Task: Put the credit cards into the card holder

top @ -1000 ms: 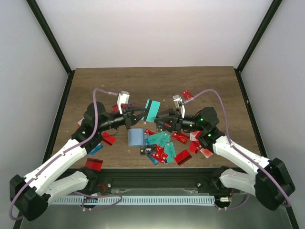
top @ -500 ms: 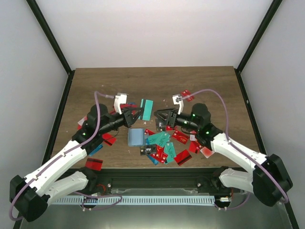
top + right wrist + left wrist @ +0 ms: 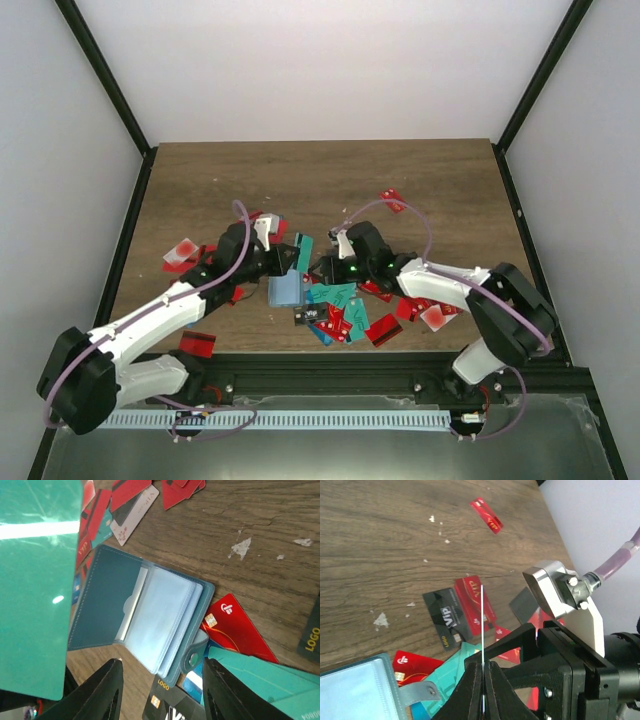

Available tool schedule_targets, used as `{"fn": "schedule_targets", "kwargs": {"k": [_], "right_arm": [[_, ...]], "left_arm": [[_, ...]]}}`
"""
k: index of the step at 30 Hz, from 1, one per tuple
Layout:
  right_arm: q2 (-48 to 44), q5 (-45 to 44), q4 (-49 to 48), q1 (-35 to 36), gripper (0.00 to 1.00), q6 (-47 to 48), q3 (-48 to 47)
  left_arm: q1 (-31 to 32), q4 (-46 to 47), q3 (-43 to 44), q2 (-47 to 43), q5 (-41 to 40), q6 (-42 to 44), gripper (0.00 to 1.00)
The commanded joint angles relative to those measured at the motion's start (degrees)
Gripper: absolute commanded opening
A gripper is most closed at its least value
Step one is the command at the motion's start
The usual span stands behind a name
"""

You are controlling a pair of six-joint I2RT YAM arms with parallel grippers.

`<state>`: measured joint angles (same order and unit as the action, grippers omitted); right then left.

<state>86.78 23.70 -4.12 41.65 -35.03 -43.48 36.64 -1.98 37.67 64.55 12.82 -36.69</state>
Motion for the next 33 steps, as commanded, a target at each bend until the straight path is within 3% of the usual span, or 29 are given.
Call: {"fn": "schedule_targets", "kwargs": {"k": [1,14,24,29,33], "right_arm": [[4.1,-1.4,1.9,1.7,0.45,2.9,-4.6],[11.8,-2.8,4.2,4.4,0.42,3.0,-8.7],[13.7,-5.0,5.1,4.4,0.18,2.0,-8.6],[13.9,-7.7,7.0,4.4,0.03,1.4,-8.8],[13.9,-8.8,7.8,4.4,0.01,0.9,-8.5]], "left_arm": [[-0.2,-0.5,-0.7,0.7,-4.5,-0.6,0.04],[-0.3,-1.6,-1.8,2.8,-6.2,1.0,0.04],[-0.4,-0.5,-2.4,6.4,-5.0,1.5,0.04],[-1.3,-6.1,-1.7,6.7,-11.0,3.0,0.04],[-3.6,-9.0,-3.2,5.1,-13.4,4.7,0.04]]}}
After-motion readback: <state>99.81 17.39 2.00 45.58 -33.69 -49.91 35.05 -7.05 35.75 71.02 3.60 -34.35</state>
